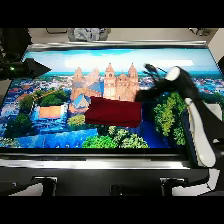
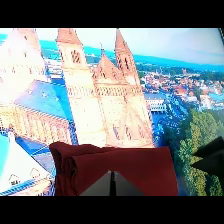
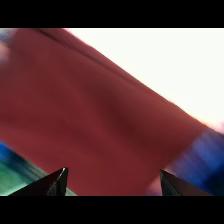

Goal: Fold the shirts.

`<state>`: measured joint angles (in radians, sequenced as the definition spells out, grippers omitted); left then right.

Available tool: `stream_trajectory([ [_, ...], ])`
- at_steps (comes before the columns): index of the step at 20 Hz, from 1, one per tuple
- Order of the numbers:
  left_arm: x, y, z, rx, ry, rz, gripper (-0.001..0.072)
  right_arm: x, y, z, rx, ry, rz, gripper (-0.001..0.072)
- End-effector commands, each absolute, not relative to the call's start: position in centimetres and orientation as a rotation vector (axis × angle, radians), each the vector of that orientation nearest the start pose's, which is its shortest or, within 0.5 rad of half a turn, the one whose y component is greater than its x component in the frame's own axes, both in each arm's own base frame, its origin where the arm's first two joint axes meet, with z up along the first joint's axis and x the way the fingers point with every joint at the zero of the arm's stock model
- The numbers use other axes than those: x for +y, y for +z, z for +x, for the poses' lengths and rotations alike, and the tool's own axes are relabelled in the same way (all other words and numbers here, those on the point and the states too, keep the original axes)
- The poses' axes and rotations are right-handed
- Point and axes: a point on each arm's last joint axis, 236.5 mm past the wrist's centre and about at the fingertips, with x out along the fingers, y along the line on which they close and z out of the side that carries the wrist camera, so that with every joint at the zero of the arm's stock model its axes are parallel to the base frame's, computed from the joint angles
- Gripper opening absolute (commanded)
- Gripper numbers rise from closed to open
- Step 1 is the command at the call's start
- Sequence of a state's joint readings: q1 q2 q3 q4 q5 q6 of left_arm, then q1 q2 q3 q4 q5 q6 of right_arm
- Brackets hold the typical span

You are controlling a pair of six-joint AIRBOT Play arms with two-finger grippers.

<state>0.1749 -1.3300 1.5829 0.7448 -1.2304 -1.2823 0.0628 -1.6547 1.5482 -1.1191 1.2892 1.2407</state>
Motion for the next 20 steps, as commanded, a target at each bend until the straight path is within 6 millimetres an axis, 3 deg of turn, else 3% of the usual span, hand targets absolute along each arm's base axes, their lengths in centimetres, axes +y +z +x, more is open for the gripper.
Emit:
stream_trajectory([
  [1, -8.6, 21.4, 45.6, 0.773, -0.536, -0.435, 0.0034, 6.9, -4.3, 39.7, 1.525, 0.440, 0.188, 0.0669],
  [3, -8.9, 21.3, 45.5, 0.776, -0.542, -0.433, 0.0034, 9.9, -6.4, 40.7, 1.446, 0.460, 0.344, 0.0669],
  [6, -9.7, 21.2, 45.2, 0.788, -0.562, -0.425, 0.0034, 12.8, -9.0, 41.6, 1.429, 0.470, 0.466, 0.0669],
  [9, -10.4, 21.2, 45.0, 0.791, -0.576, -0.420, 0.0034, 16.1, -9.3, 42.4, 1.393, 0.548, 0.560, 0.0664],
  [10, -10.6, 21.2, 45.0, 0.792, -0.580, -0.418, 0.0034, 17.4, -8.8, 42.6, 1.366, 0.603, 0.577, 0.0583],
  [12, -10.7, 21.3, 45.0, 0.791, -0.582, -0.417, 0.0034, 18.8, -6.9, 42.8, 1.314, 0.705, 0.583, 0.0057],
  [14, -10.7, 21.3, 45.0, 0.791, -0.581, -0.417, 0.0034, 18.1, -3.6, 43.8, 1.237, 0.809, 0.507, 0.0049],
  [16, -10.7, 21.2, 45.0, 0.791, -0.581, -0.417, 0.0035, 15.6, 0.9, 45.4, 1.154, 0.814, 0.449, 0.0049],
  [18, -10.7, 21.2, 45.0, 0.791, -0.582, -0.415, 0.0035, 10.8, 5.7, 47.1, 1.078, 0.715, 0.417, 0.0048],
  [20, -10.7, 21.1, 45.1, 0.786, -0.590, -0.397, 0.0035, 5.6, 9.7, 47.4, 1.024, 0.609, 0.400, 0.0048],
])
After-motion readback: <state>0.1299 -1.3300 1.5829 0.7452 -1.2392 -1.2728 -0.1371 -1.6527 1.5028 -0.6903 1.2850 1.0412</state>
